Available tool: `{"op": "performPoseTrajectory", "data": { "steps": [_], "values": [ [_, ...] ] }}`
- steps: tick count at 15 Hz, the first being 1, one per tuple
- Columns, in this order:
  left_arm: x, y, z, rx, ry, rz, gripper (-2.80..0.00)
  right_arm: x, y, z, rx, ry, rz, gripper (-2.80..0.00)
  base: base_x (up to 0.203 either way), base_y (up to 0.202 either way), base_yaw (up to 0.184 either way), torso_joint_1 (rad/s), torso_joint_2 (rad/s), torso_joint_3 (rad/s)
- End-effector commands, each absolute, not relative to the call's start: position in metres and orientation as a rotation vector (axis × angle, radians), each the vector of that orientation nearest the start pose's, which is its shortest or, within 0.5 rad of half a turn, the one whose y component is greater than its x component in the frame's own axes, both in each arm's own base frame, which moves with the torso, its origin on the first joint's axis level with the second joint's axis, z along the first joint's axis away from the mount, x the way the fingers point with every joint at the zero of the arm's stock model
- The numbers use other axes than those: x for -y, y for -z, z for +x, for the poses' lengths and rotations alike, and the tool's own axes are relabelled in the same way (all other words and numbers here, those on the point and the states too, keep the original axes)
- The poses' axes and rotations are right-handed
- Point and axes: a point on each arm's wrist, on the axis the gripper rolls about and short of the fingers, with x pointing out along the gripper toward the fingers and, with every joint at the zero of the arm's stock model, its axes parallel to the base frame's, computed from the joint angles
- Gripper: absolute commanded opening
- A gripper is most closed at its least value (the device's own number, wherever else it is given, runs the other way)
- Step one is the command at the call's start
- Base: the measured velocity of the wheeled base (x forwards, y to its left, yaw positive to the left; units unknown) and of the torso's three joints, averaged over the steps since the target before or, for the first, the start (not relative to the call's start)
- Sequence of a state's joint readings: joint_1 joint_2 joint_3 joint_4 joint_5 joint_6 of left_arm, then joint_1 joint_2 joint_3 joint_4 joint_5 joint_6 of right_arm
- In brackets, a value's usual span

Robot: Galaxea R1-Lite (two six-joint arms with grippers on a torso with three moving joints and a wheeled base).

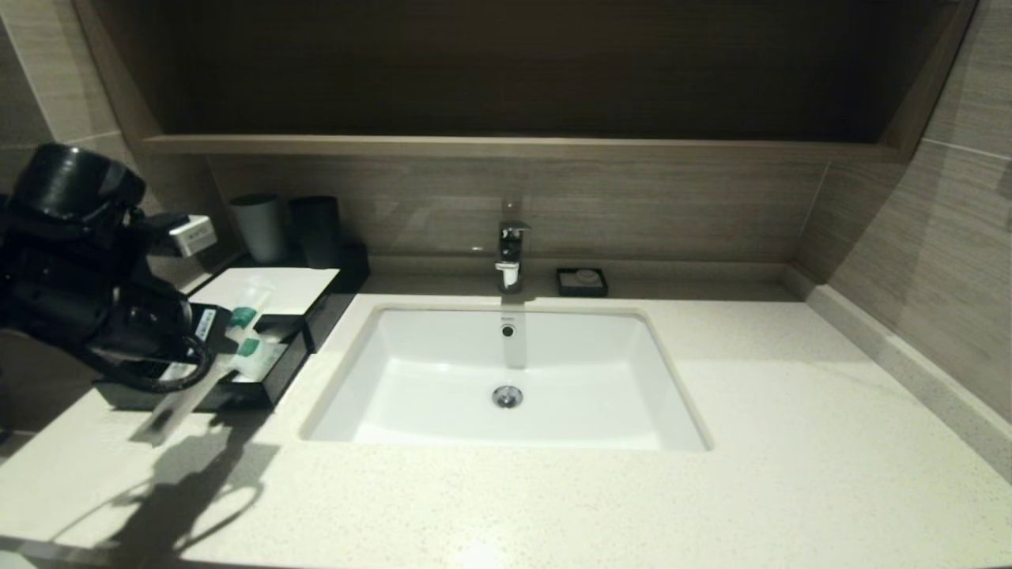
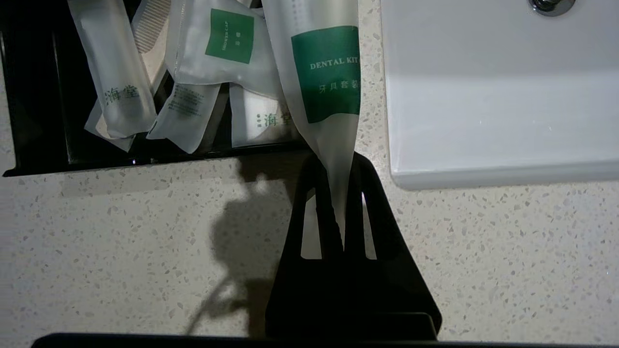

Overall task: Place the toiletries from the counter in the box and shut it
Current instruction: Place the bathroom toiletry into the drawer

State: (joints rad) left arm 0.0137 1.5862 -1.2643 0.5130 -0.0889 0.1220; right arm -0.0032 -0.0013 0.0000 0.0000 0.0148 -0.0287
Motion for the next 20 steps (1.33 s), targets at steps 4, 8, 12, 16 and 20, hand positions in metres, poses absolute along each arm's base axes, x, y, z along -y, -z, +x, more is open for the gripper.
{"op": "performPoseTrajectory", "data": {
  "steps": [4,8,12,16,20],
  "values": [
    [-0.022,-0.251,0.272,-0.874,0.112,0.074,-2.80,0.000,-0.075,-0.023,-0.001,-0.012,-0.029,-2.80,0.000,0.000,0.000,0.000,0.00,0.000],
    [-0.025,-0.244,0.284,-0.946,0.127,0.087,-2.80,0.000,-0.075,-0.023,-0.001,-0.012,-0.029,-2.80,0.000,0.000,0.000,0.000,0.00,0.000],
    [-0.027,-0.239,0.299,-1.004,0.136,0.082,-2.80,0.000,-0.075,-0.023,-0.001,-0.012,-0.029,-2.80,0.000,0.000,0.000,0.000,0.00,0.000],
    [-0.026,-0.243,0.299,-1.046,0.167,0.112,-2.80,0.000,-0.075,-0.023,-0.001,-0.012,-0.029,-2.80,0.000,0.000,0.000,0.000,0.00,0.000],
    [-0.027,-0.244,0.303,-1.100,0.184,0.119,-2.80,0.000,-0.075,-0.023,0.000,-0.012,-0.029,-2.80,0.000,0.000,0.000,0.000,0.00,0.000]
  ]
}}
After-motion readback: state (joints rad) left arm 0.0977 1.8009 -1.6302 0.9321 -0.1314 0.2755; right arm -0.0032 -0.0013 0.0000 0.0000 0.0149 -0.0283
